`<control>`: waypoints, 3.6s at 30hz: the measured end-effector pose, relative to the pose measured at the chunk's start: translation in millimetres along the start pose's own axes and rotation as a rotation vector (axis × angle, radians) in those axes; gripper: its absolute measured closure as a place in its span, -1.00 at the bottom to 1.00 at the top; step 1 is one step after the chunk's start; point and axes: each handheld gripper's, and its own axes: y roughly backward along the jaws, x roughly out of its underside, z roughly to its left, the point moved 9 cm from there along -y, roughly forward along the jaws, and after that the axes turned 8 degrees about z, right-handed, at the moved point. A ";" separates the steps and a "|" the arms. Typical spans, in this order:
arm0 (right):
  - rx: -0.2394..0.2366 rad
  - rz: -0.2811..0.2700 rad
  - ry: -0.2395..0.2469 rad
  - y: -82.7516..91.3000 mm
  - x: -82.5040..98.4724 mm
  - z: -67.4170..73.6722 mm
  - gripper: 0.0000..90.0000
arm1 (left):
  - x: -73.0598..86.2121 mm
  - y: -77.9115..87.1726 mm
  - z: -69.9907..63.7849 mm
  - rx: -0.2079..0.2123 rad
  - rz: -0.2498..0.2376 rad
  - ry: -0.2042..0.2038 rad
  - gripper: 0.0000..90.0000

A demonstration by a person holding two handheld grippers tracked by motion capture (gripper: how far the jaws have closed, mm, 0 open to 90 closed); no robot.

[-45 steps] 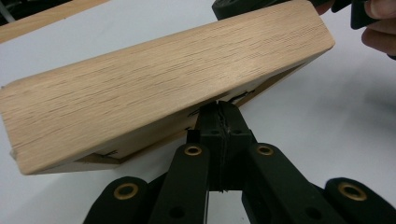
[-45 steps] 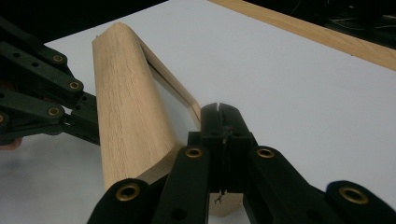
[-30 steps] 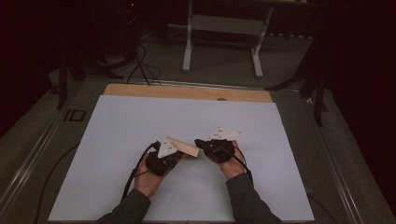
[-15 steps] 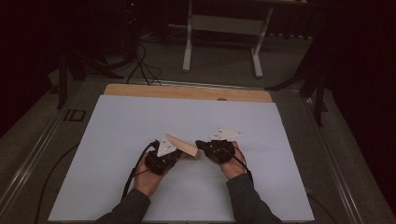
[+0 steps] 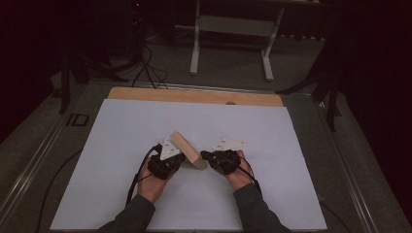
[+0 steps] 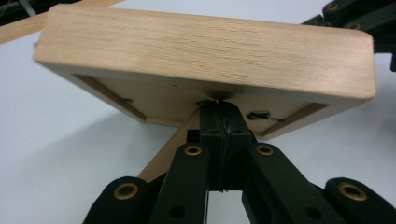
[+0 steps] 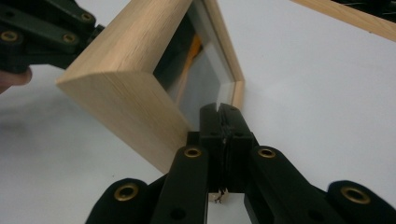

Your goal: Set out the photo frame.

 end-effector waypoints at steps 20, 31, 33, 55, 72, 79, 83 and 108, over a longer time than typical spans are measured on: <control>-0.024 0.019 0.044 -2.0 4.2 17.4 0.98 | 3.4 -2.0 6.9 -0.005 -0.004 0.036 0.99; -0.043 0.021 0.067 -5.0 2.5 29.3 0.98 | 5.2 -2.4 11.7 -0.009 -0.005 0.052 0.98; -0.046 0.019 0.072 -6.0 1.6 31.7 0.98 | 5.6 -2.4 12.7 -0.011 -0.003 0.056 0.98; -0.020 0.012 0.078 -2.8 -0.2 29.4 0.74 | 8.9 9.4 31.1 -0.020 -0.025 0.129 0.66; 0.010 -0.022 0.018 9.3 -2.6 12.8 0.30 | -2.0 40.5 43.2 -0.039 -0.110 0.191 0.07; 0.014 -0.029 0.001 12.5 -2.7 8.1 0.26 | -7.7 47.9 39.8 -0.021 -0.129 0.197 -0.07; 0.017 -0.029 -0.007 14.0 -2.4 5.6 0.23 | -10.5 51.1 37.4 -0.014 -0.143 0.207 -0.11; 0.023 -0.040 -0.028 18.3 -2.8 -0.7 0.20 | -19.2 40.8 2.9 0.027 -0.120 0.144 -0.35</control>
